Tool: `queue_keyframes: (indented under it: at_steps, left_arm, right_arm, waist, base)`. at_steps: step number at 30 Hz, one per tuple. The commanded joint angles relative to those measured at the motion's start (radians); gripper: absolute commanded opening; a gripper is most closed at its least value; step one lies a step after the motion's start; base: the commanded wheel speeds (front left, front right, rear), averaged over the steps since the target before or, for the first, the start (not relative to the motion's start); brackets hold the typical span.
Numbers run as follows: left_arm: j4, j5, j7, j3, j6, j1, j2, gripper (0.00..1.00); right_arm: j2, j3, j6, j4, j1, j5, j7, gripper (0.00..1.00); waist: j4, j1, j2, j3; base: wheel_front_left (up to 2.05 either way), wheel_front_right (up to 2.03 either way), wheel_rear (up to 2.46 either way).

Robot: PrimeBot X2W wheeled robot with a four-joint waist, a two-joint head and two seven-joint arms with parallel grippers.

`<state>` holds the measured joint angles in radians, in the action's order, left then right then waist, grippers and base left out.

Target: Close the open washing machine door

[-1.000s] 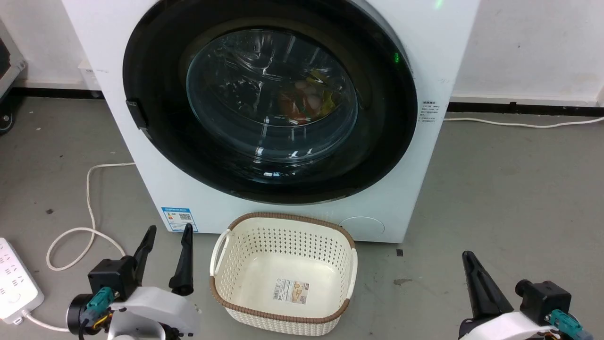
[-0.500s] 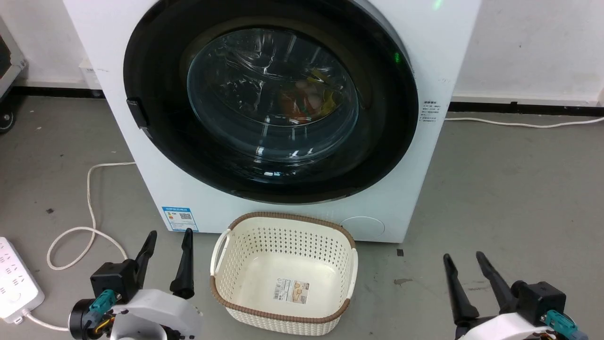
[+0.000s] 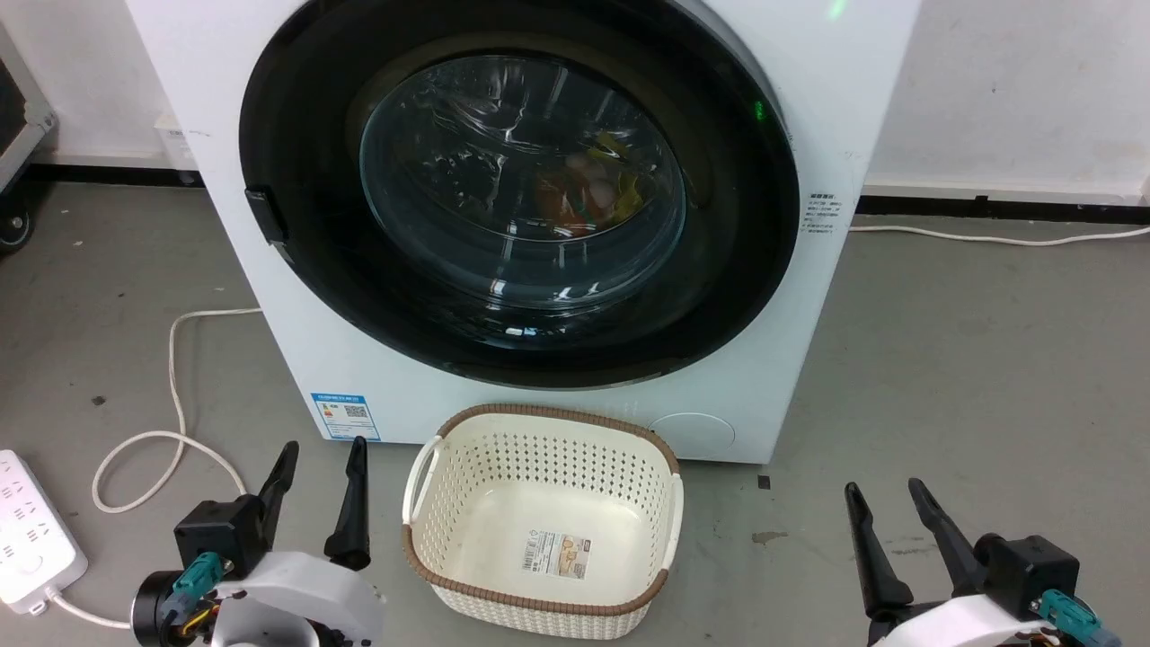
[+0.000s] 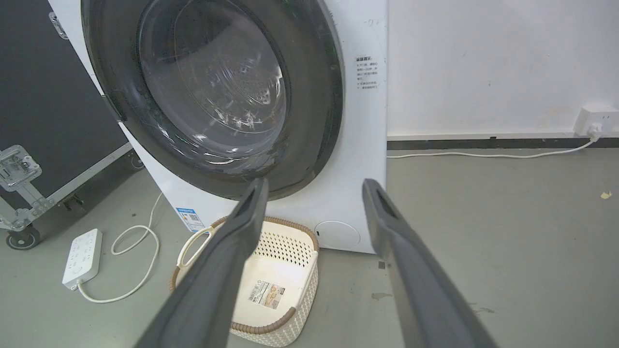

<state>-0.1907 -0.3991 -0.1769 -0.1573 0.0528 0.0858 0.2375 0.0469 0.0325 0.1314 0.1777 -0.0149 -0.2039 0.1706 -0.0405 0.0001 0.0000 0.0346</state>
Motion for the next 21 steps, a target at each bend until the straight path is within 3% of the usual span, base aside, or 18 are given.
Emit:
queue_keyframes:
  at_steps: [1,8,9,21]
  left_arm:
    - [-0.004,-0.001,-0.007,-0.003,0.005,0.006,0.007,1.0]
    - [-0.01,-0.002,-0.009,-0.008,0.004,0.01,0.014,1.0]
    - [-0.01,-0.001,-0.002,-0.006,0.002,0.001,0.01,0.0]
    - [0.001,0.023,0.011,0.003,-0.003,-0.004,-0.003,0.0]
  right_arm:
    - [0.003,-0.001,-0.001,0.002,0.007,-0.004,0.008,1.0]
    - [0.003,0.0,-0.001,0.004,0.009,-0.004,0.01,1.0]
    - [0.0,0.001,0.0,0.002,0.0,0.0,0.004,0.0]
    - [0.0,-0.001,0.0,-0.009,0.001,0.012,-0.007,0.0]
  waist:
    - [0.0,-0.0001,0.0,0.001]
    - [0.0,-0.0001,0.0,0.001]
    - [0.0,0.0,0.0,0.001]
    - [0.002,0.0,0.0,-0.001]
  base:
    - [0.0,0.0,0.0]
    - [0.0,0.0,0.0]
    - [0.0,0.0,0.0]
    - [0.0,0.0,0.0]
